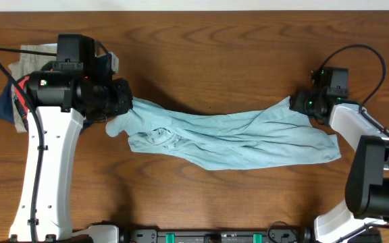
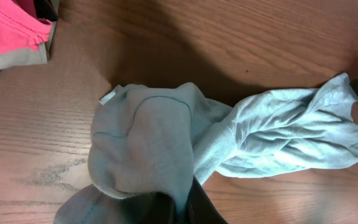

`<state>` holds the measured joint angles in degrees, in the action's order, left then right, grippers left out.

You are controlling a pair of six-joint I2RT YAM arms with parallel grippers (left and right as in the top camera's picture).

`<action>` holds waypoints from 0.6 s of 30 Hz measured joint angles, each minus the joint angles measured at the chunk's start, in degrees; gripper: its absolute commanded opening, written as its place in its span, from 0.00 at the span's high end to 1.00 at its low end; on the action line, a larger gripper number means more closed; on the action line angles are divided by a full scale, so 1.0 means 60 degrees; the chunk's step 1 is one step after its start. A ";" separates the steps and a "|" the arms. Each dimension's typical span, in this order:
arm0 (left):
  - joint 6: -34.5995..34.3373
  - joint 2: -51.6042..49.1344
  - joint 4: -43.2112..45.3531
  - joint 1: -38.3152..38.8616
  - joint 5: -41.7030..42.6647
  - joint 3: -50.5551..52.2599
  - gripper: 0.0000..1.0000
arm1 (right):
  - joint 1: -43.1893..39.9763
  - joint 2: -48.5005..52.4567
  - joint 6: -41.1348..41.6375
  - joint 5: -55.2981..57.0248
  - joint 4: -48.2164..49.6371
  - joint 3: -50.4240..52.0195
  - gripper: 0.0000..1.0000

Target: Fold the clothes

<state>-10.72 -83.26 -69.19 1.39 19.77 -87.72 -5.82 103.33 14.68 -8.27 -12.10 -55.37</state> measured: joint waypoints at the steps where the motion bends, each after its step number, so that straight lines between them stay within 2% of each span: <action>1: -0.0007 0.0000 0.0000 0.0000 0.0000 0.0000 0.94 | 0.0004 0.0062 0.0000 0.0000 0.0087 0.0000 0.50; 6: -0.0007 0.0000 0.0000 0.0000 0.0000 0.0000 0.94 | 0.0036 0.0419 -0.0102 -0.0004 0.0353 0.0000 0.52; 18: -0.0007 0.0000 0.0000 0.0000 0.0000 0.0000 0.94 | 0.0455 0.0466 -0.1410 -0.0157 0.1071 0.0004 0.57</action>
<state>-10.76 -83.26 -69.19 1.39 19.77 -87.72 -3.09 106.13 6.22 -9.21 -5.67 -55.35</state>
